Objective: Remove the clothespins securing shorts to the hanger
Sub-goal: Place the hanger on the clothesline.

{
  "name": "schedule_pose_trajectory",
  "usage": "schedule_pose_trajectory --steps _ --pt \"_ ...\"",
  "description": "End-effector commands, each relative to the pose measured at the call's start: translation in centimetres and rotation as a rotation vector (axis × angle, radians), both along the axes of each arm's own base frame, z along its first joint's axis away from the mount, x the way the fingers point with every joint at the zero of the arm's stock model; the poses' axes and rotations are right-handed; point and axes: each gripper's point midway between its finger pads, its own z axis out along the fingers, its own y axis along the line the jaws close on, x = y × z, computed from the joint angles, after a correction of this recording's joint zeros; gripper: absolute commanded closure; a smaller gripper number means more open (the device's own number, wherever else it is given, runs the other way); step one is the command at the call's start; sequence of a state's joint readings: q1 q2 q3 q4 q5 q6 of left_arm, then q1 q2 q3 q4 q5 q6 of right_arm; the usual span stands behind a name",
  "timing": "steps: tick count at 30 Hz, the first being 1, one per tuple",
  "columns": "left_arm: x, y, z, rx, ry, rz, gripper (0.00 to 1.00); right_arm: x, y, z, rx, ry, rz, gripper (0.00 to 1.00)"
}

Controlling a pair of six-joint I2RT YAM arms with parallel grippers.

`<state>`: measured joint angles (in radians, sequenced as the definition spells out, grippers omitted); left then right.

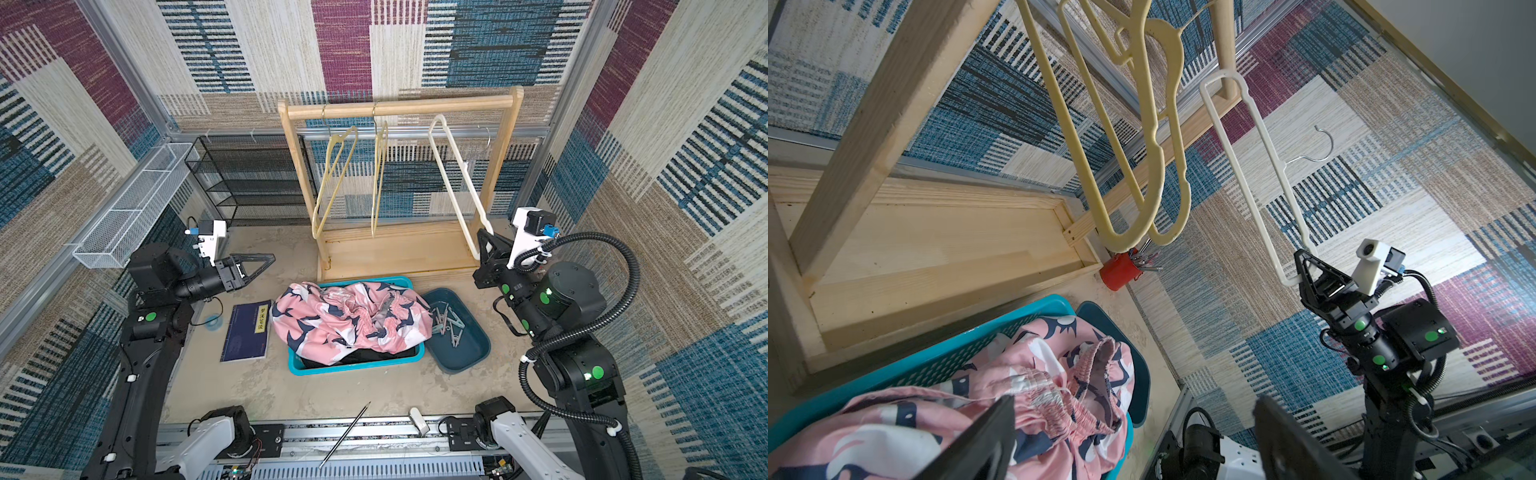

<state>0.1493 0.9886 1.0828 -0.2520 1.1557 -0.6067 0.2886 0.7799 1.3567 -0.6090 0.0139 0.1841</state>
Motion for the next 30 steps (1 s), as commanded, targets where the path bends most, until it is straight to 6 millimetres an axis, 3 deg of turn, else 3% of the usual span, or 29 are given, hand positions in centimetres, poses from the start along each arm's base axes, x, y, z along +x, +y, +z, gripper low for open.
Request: schedule_pose_trajectory --steps 1,6,12,16,21,30 --pt "0.1 0.1 0.0 0.016 -0.022 0.0 0.08 1.3 -0.3 -1.6 -0.004 0.064 -0.037 1.0" --pt "0.2 0.1 -0.3 0.018 -0.016 0.002 0.08 4.3 0.4 -2.6 -0.043 0.119 -0.049 1.0" --pt "0.2 0.2 -0.9 0.039 -0.007 0.012 0.08 8.8 0.9 -2.0 -0.103 0.128 -0.093 1.0" --pt "0.6 0.7 -2.3 0.089 0.028 0.058 0.07 11.1 1.5 -0.6 -0.136 0.111 -0.095 1.0" --pt "1.5 2.5 -5.7 0.221 0.128 0.166 0.07 13.1 1.6 1.8 -0.175 0.089 -0.109 1.0" --pt "2.1 2.5 -5.9 0.216 0.135 0.164 0.07 16.7 0.2 2.5 -0.191 0.107 -0.106 1.0"
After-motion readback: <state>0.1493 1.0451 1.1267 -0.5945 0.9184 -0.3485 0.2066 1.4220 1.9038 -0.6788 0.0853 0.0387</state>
